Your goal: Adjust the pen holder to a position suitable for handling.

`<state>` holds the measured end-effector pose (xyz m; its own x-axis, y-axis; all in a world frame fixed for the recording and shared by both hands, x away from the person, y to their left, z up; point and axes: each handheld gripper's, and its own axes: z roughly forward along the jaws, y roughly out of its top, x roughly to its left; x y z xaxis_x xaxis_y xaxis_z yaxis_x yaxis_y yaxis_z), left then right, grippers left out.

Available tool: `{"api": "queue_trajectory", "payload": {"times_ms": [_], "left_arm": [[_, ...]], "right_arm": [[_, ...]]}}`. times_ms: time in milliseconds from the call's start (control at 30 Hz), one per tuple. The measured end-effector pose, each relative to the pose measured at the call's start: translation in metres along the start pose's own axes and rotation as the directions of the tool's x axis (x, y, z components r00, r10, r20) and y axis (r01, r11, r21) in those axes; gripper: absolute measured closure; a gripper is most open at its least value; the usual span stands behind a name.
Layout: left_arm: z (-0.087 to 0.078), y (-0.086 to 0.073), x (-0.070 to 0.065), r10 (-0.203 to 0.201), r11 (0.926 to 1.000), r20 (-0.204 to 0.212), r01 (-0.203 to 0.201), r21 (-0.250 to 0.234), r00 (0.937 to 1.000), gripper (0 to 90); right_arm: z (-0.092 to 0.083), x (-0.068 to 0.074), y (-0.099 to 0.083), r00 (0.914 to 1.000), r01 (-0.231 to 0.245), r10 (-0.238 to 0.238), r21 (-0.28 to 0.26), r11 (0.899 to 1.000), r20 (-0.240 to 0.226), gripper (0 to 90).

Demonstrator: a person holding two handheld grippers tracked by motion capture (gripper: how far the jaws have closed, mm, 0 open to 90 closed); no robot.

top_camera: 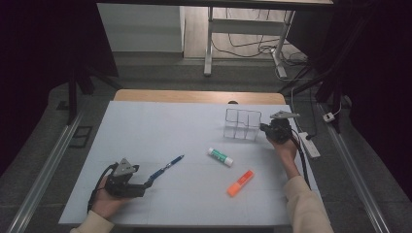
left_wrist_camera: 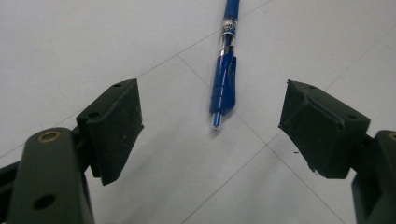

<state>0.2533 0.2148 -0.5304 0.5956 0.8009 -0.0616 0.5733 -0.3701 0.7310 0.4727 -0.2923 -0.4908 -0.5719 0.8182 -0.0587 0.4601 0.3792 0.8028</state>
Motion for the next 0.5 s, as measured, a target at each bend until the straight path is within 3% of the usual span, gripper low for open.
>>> {"api": "queue_trajectory", "payload": {"times_ms": [500], "left_arm": [[0.0, 0.0, 0.0, 0.001, 1.0, -0.003, -0.001, 0.002, 1.0, 21.2]], "right_arm": [[0.008, 0.013, 0.006, 0.9998, 0.007, -0.007, -0.007, 1.0, -0.019, 89.0]]}}
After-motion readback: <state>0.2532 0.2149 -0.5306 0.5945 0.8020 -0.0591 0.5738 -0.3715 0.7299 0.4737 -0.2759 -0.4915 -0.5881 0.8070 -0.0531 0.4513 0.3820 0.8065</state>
